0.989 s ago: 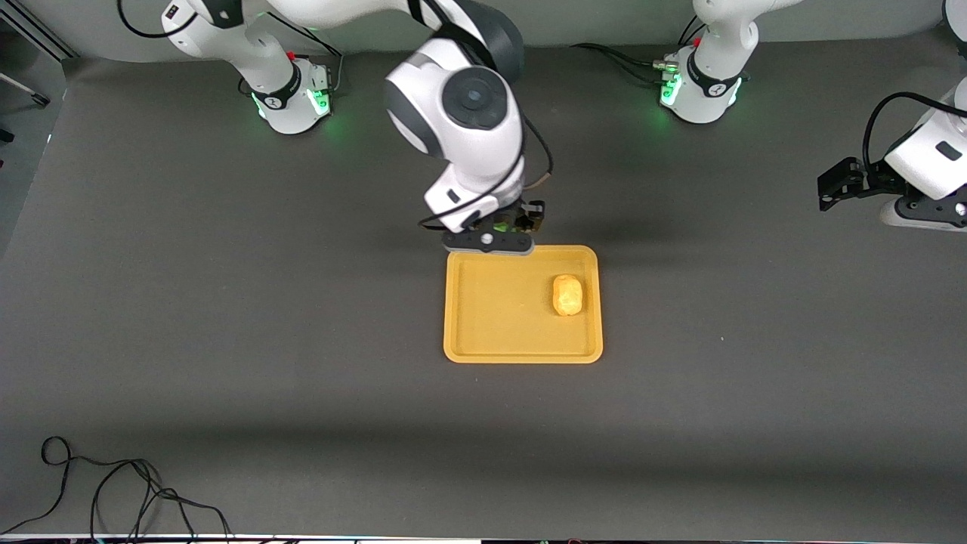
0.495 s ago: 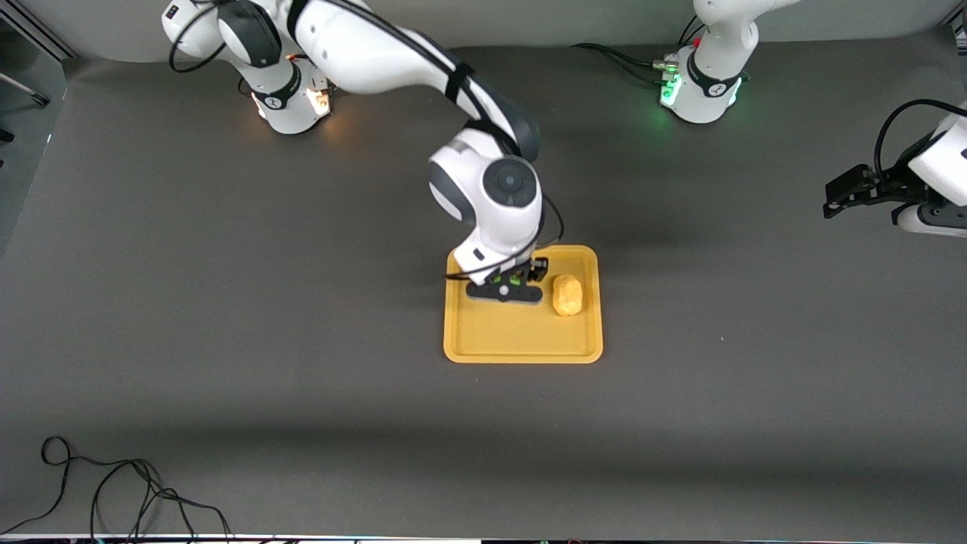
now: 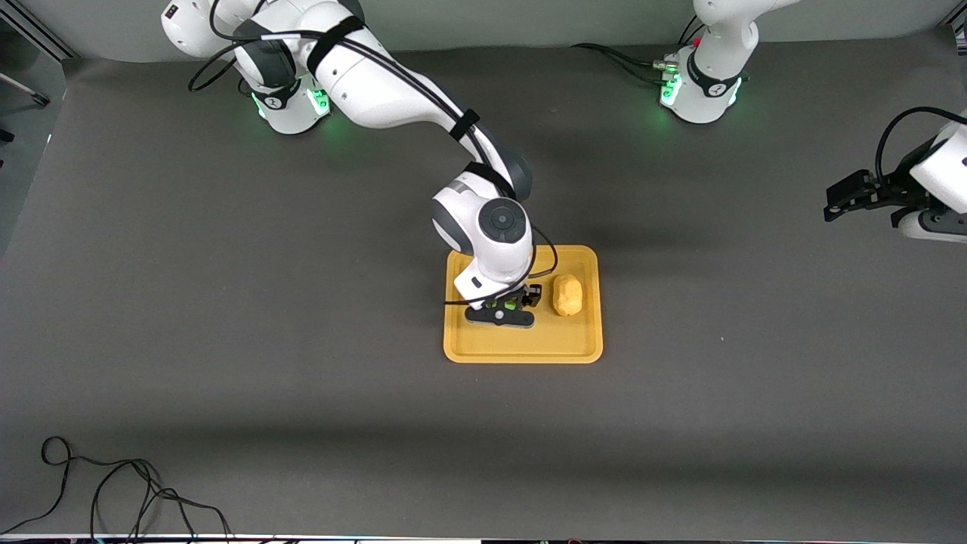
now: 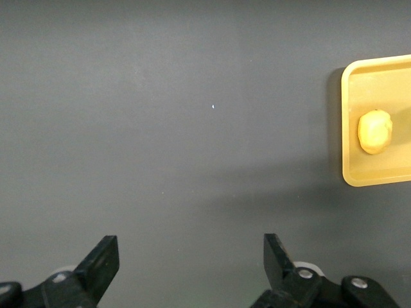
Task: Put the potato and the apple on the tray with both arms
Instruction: 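Carry the green apple with the right gripper over the tray, then lower the apple onto the tray beside the potato and open the right gripper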
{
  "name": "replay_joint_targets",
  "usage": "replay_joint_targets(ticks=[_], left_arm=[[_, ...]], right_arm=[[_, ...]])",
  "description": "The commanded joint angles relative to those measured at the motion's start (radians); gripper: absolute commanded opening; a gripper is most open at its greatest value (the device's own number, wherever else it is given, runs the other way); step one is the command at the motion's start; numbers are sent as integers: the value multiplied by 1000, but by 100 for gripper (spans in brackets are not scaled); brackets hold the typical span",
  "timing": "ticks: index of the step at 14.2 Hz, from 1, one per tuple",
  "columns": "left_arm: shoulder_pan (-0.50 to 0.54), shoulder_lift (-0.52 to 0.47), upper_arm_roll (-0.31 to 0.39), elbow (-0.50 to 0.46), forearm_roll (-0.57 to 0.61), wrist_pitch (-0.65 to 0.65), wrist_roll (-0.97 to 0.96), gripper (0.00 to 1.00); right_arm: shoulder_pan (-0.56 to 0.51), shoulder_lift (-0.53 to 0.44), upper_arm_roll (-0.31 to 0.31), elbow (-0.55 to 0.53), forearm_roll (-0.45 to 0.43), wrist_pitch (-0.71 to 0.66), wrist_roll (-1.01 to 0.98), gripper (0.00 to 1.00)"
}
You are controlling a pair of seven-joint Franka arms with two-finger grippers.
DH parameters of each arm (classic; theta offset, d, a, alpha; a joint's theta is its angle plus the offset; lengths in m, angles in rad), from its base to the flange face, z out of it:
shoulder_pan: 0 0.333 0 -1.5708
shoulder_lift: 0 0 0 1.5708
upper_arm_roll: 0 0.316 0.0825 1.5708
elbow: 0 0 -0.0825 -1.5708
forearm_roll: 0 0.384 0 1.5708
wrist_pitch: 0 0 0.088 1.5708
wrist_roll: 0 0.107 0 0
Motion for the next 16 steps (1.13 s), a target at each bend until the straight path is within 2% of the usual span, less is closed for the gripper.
replay_joint_targets(ticks=[1,2,3,6,8,13,16], left_arm=[[10,7,-2,7,-9,15,3,100],[8,13,-2,15,5,5,6,100],[11,11,-2,15,29,-5,8,100],[8,53,-2,7,34,-3,3,100],[7,73,-4,18,31,-8,20,100],[-35,79,-10,20,49,-18,6,100],[-35,90,-10,32,66,-23,5,100]], right_arm=[[7,9,0,-6,-18,34,47,40],[5,13,0,-6,-18,39,48,67],[4,17,0,-6,-18,39,48,100],[4,-32,0,9,-14,7,41,100],[-1,-99,-5,14,-15,-97,39,100],[-48,-350,-9,23,-15,-391,24,100],[-117,-493,-11,0,-21,-554,-107,100]])
